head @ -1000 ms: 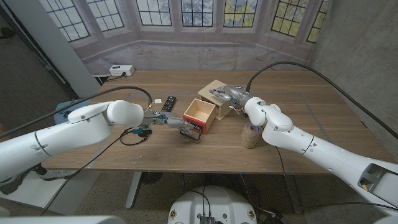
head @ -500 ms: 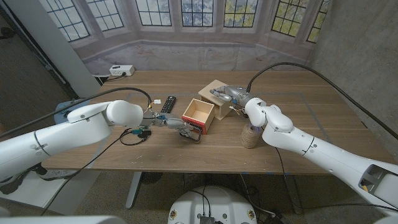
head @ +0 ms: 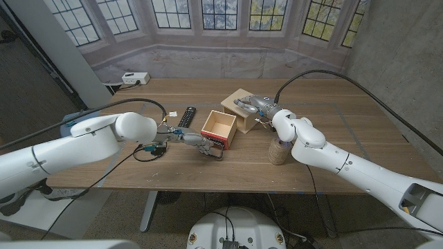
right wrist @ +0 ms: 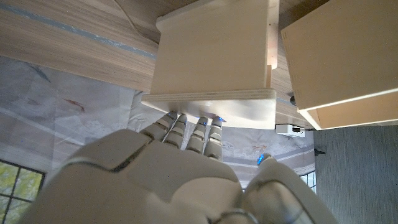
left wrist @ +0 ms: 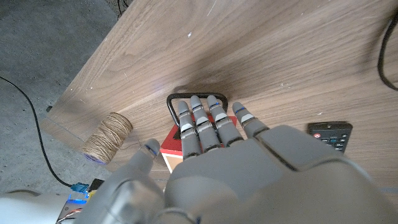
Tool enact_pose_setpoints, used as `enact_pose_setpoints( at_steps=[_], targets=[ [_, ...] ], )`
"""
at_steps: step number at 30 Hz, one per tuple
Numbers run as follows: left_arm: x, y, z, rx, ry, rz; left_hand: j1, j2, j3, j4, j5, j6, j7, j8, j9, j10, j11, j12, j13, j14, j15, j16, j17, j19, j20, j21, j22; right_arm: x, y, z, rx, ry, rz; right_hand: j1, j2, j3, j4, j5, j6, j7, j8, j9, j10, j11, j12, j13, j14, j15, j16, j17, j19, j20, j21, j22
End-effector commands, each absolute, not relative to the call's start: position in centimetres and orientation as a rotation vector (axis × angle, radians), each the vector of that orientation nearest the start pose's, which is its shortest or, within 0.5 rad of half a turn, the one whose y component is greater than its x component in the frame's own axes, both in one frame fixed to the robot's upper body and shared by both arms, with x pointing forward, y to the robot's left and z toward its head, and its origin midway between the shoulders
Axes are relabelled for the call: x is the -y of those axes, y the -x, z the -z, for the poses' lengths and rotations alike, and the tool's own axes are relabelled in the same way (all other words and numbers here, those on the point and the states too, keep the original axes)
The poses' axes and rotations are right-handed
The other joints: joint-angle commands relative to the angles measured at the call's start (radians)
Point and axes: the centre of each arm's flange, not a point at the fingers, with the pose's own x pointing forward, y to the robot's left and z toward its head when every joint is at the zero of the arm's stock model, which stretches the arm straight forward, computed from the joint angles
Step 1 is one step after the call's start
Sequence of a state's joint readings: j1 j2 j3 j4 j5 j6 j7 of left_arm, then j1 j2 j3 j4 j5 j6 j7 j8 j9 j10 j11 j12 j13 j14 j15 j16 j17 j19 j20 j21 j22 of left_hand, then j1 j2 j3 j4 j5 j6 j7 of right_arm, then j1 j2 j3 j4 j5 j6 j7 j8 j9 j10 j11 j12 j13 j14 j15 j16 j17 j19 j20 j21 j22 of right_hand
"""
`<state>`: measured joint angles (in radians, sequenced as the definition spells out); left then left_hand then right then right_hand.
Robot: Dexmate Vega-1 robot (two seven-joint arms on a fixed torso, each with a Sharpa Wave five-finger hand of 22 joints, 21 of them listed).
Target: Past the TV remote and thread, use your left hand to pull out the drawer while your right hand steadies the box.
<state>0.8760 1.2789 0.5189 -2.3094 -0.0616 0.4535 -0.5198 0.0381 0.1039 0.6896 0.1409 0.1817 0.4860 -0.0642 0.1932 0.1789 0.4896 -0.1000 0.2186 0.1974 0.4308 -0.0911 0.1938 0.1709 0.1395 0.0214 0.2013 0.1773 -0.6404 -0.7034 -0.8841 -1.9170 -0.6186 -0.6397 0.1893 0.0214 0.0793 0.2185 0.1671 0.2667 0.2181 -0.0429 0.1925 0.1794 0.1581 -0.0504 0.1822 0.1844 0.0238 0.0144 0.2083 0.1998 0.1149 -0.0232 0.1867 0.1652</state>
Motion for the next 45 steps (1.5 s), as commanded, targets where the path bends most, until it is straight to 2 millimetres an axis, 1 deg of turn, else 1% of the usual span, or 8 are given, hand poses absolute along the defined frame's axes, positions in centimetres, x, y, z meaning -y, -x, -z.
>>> enact_pose_setpoints(
  at_steps=[1,8,12,14,20,26,37,45],
  targets=[
    [-22.7,-47.6,1.9,0.151,-1.375,0.63,-0.004,0.007,0.005,0.0,0.004,-0.004,0.002,0.003,0.004,0.0,0.004,0.004,0.004,0.001,0.003,-0.006,0.0,0.011,0.001,0.005,0.0,12.9,-58.8,0.0,0.41,1.484,-0.043,-0.006,0.064,0.006,0.0,0.006,0.007,0.003,0.0,0.002,0.004,0.003,0.006,0.001,0.002,0.009,-0.002,0.002,0.003,0.006,0.005,0.004],
    [-23.1,-47.1,1.3,0.196,-1.376,0.593,-0.004,0.008,0.007,0.001,0.004,-0.055,-0.002,-0.014,0.005,-0.076,0.015,-0.025,0.004,-0.069,0.025,-0.023,0.002,0.001,0.015,-0.002,0.0,12.5,-58.4,-0.3,0.428,1.491,-0.05,-0.006,0.064,0.007,0.0,0.006,0.006,0.002,0.0,0.002,0.003,0.003,0.006,0.001,0.002,0.009,-0.002,0.002,0.003,0.007,0.005,0.004],
    [-23.2,-47.0,1.1,0.22,-1.373,0.578,-0.003,0.008,0.008,0.0,0.003,-0.09,-0.015,-0.019,0.005,-0.119,0.018,-0.032,0.005,-0.109,0.033,-0.025,0.002,-0.007,0.026,-0.004,0.001,12.2,-58.3,-0.5,0.429,1.493,-0.051,-0.005,0.064,0.007,-0.001,0.006,0.007,0.002,0.0,0.002,0.003,0.005,0.006,0.001,0.004,0.008,-0.001,0.001,0.005,0.007,0.006,0.004],
    [-23.2,-47.0,1.1,0.226,-1.372,0.577,-0.003,0.009,0.008,0.0,0.003,-0.101,-0.022,-0.021,0.005,-0.125,0.018,-0.032,0.005,-0.113,0.038,-0.023,0.003,-0.009,0.028,-0.005,0.001,12.1,-58.3,-0.6,0.427,1.491,-0.048,-0.005,0.064,0.007,-0.001,0.007,0.01,0.002,0.001,0.002,0.004,0.005,0.006,0.001,0.005,0.009,-0.001,0.001,0.006,0.007,0.006,0.004],
    [-23.2,-46.9,0.8,0.261,-1.366,0.565,-0.002,0.009,0.009,0.0,0.003,-0.112,-0.022,-0.021,0.005,-0.135,0.018,-0.032,0.006,-0.12,0.041,-0.022,0.003,-0.01,0.037,-0.005,0.001,11.8,-58.1,-1.1,0.444,1.485,-0.04,-0.004,0.064,0.008,-0.002,0.007,0.013,0.002,0.002,0.002,0.003,0.004,0.006,0.001,0.005,0.009,-0.001,0.001,0.008,0.007,0.007,0.004],
    [-23.1,-46.7,0.5,0.306,-1.357,0.55,0.003,0.011,0.013,-0.005,0.003,-0.145,-0.032,-0.021,0.005,-0.186,0.024,-0.038,0.006,-0.155,0.051,-0.024,0.004,-0.009,0.047,-0.004,0.001,11.4,-57.8,-1.5,0.464,1.483,-0.044,-0.002,0.063,0.009,-0.003,0.007,0.013,0.003,0.002,0.002,0.005,0.007,0.007,0.001,0.006,0.009,-0.001,0.001,0.009,0.009,0.007,0.004],
    [-23.0,-46.4,0.2,0.346,-1.34,0.527,0.006,0.011,0.015,-0.009,0.002,-0.15,-0.038,-0.015,0.005,-0.185,0.025,-0.029,0.007,-0.168,0.053,-0.022,0.004,-0.009,0.05,-0.003,0.001,11.2,-56.9,-2.4,0.492,1.449,-0.053,0.0,0.062,0.011,-0.005,0.008,0.014,0.003,0.001,0.002,0.005,0.008,0.007,0.001,0.007,0.01,-0.002,0.0,0.013,0.014,0.008,0.004],
    [-23.2,-45.9,0.3,0.377,-1.326,0.505,0.008,0.011,0.017,-0.011,0.002,-0.145,-0.034,-0.011,0.005,-0.18,0.024,-0.023,0.007,-0.165,0.05,-0.018,0.004,-0.008,0.05,-0.002,0.001,11.1,-55.8,-3.2,0.526,1.422,-0.044,0.004,0.061,0.013,-0.008,0.008,0.016,0.009,0.002,0.002,0.006,0.012,0.007,0.001,0.008,-0.002,-0.002,-0.001,0.024,0.01,0.011,0.004]
  ],
)
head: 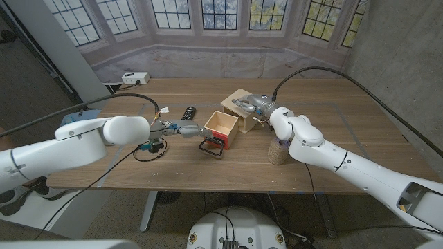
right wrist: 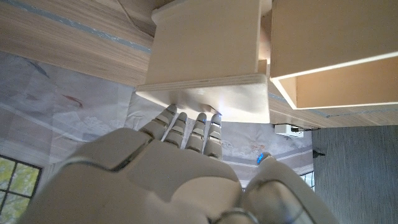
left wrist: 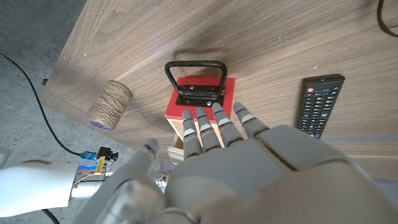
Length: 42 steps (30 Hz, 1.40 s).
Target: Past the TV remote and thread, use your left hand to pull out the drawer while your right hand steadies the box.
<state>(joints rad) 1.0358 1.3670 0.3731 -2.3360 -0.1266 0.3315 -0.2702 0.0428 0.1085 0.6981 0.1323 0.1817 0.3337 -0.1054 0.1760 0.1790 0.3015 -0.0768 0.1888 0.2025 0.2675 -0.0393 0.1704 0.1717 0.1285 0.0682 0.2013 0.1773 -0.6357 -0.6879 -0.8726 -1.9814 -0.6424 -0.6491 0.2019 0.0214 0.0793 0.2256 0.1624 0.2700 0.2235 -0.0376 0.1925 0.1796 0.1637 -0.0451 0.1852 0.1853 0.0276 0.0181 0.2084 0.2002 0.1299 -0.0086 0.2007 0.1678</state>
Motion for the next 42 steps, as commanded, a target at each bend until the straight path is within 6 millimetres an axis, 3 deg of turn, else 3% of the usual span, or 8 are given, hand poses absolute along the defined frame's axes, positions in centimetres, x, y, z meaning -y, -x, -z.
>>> enact_pose_setpoints(
  at_steps=[1,17,31,41,42],
  targets=[
    [-23.2,-45.8,0.4,0.379,-1.325,0.502,0.003,0.006,0.008,-0.003,0.002,0.008,0.008,0.007,0.005,0.008,0.001,0.007,0.002,-0.001,-0.003,0.006,0.003,0.004,0.003,-0.002,0.001,11.1,-55.7,-3.3,0.528,1.42,-0.04,0.004,0.061,0.006,-0.003,0.005,0.011,0.003,0.002,0.002,0.001,0.007,0.004,0.0,0.005,-0.005,-0.002,-0.001,0.009,-0.004,-0.003,0.001],
    [-23.6,-44.9,0.9,0.406,-1.283,0.438,0.007,0.007,0.012,-0.007,0.002,0.012,0.011,0.01,0.005,0.006,0.004,0.01,0.003,-0.002,-0.003,0.008,0.003,0.006,0.004,-0.001,0.001,11.4,-55.5,-4.4,0.568,1.378,-0.056,0.009,0.059,0.011,-0.007,0.005,0.013,0.006,0.001,0.002,-0.001,0.012,0.004,0.0,0.008,-0.009,-0.003,-0.003,0.017,-0.007,-0.003,0.001],
    [-23.9,-44.0,1.3,0.411,-1.243,0.366,0.011,0.008,0.015,-0.011,0.001,0.014,0.013,0.012,0.005,-0.003,0.006,0.009,0.003,-0.006,-0.002,0.008,0.002,0.008,0.005,0.0,0.001,12.1,-57.4,-5.0,0.555,1.356,-0.036,0.013,0.058,0.015,-0.01,0.005,0.019,0.013,0.003,0.002,0.004,0.016,0.006,0.0,0.011,-0.011,-0.003,-0.004,0.021,-0.008,-0.003,0.001],
    [-23.9,-44.0,1.1,0.475,-1.226,0.327,0.019,0.009,0.021,-0.021,0.0,-0.012,0.004,0.006,0.005,-0.068,0.014,-0.004,0.002,-0.04,0.015,0.002,0.002,0.023,0.021,0.005,0.002,12.8,-58.8,-5.5,0.534,1.328,-0.021,0.015,0.058,0.016,-0.011,0.005,0.02,0.013,0.003,0.002,0.005,0.015,0.006,0.0,0.013,-0.011,-0.003,-0.004,0.022,-0.008,-0.004,0.001],
    [-23.8,-44.0,1.1,0.481,-1.223,0.323,0.019,0.009,0.022,-0.022,0.0,-0.012,0.003,0.006,0.005,-0.07,0.012,-0.004,0.002,-0.041,0.015,0.002,0.002,0.024,0.021,0.005,0.002,13.0,-59.2,-5.4,0.52,1.307,-0.017,0.016,0.058,0.018,-0.012,0.005,0.021,0.013,0.003,0.002,0.006,0.014,0.006,0.0,0.021,-0.013,-0.001,-0.005,0.027,-0.018,-0.003,0.001]
  ],
)
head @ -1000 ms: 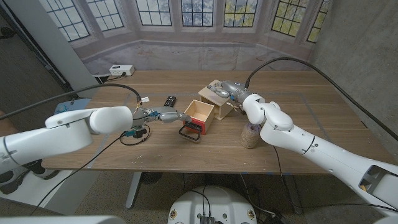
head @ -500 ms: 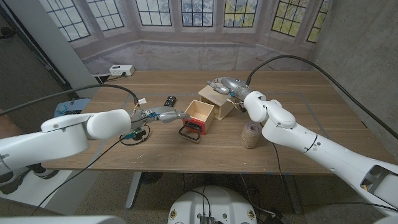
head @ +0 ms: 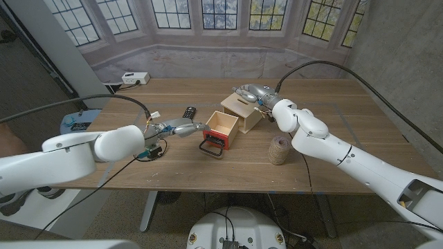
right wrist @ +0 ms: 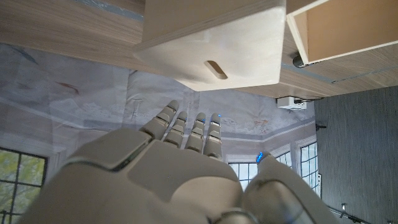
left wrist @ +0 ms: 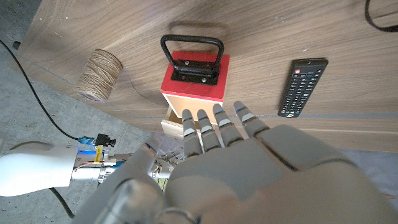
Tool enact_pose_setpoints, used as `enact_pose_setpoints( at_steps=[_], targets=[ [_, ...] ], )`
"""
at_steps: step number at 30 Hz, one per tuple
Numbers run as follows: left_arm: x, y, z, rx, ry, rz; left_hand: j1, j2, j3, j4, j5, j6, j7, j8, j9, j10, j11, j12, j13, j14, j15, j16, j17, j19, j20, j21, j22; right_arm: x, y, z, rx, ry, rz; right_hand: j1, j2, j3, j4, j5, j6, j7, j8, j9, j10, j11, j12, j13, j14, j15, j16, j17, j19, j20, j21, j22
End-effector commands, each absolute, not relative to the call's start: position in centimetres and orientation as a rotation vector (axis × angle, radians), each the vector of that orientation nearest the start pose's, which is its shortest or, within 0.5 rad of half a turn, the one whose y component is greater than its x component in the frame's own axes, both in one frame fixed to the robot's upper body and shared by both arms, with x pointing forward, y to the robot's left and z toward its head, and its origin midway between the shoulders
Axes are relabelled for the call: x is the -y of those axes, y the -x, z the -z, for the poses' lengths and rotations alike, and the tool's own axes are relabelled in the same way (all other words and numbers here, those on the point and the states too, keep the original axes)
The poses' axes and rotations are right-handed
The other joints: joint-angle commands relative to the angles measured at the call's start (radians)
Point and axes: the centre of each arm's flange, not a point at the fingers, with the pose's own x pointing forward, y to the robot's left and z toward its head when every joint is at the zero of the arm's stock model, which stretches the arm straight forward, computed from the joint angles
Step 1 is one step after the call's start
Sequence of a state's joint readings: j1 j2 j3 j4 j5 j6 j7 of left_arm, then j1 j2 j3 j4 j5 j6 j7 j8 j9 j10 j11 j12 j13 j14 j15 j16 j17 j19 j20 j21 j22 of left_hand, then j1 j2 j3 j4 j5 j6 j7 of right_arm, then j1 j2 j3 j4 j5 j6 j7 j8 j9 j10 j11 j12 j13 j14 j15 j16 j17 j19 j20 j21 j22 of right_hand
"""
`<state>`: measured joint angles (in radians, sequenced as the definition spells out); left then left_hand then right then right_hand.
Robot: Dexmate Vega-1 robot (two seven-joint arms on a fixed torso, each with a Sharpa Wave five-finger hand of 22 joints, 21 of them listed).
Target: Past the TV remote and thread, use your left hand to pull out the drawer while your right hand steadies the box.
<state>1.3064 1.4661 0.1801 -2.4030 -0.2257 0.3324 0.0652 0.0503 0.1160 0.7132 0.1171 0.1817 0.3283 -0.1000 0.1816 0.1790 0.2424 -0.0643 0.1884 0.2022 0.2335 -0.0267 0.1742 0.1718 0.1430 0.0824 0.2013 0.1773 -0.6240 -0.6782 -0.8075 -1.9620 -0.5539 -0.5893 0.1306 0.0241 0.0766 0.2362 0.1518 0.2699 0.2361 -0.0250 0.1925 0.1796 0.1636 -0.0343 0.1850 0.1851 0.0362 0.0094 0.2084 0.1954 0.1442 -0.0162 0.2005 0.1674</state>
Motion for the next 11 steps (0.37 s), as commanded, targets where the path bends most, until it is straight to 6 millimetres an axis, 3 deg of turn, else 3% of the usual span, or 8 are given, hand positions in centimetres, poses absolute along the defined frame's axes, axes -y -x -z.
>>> enact_pose_setpoints(
  at_steps=[1,7,11],
  targets=[
    [-23.8,-44.1,1.1,0.486,-1.218,0.322,0.012,0.002,0.007,-0.007,0.0,-0.009,-0.003,0.0,0.005,-0.018,0.001,-0.005,0.002,-0.008,0.005,-0.001,0.002,0.01,0.007,0.005,0.003,13.3,-59.6,-5.3,0.507,1.282,-0.017,0.014,0.06,0.008,-0.002,0.005,0.011,0.0,0.004,0.002,0.011,0.002,0.008,0.0,0.015,-0.004,0.0,0.0,0.014,-0.013,-0.002,0.001],
    [-23.7,-44.6,1.0,0.517,-1.176,0.307,0.014,0.003,0.009,-0.009,-0.001,-0.012,-0.003,0.001,0.006,-0.034,0.005,-0.005,0.002,-0.014,0.014,0.0,0.002,0.024,0.02,0.01,0.003,14.1,-61.0,-4.4,0.467,1.184,-0.004,0.019,0.059,0.012,-0.006,0.004,0.021,0.003,0.006,0.002,0.02,0.009,0.011,0.0,0.027,-0.009,0.002,-0.001,0.022,-0.017,-0.002,0.0],
    [-23.7,-45.0,1.0,0.534,-1.157,0.305,0.015,0.004,0.01,-0.01,-0.001,-0.011,-0.003,0.001,0.006,-0.037,0.006,-0.004,0.002,-0.014,0.016,0.001,0.002,0.026,0.018,0.01,0.003,14.4,-60.9,-4.4,0.468,1.159,0.009,0.024,0.058,0.015,-0.009,0.004,0.029,0.003,0.009,0.002,0.032,0.015,0.014,0.0,0.033,-0.01,0.003,-0.002,0.027,-0.018,-0.002,0.0]
  ],
)
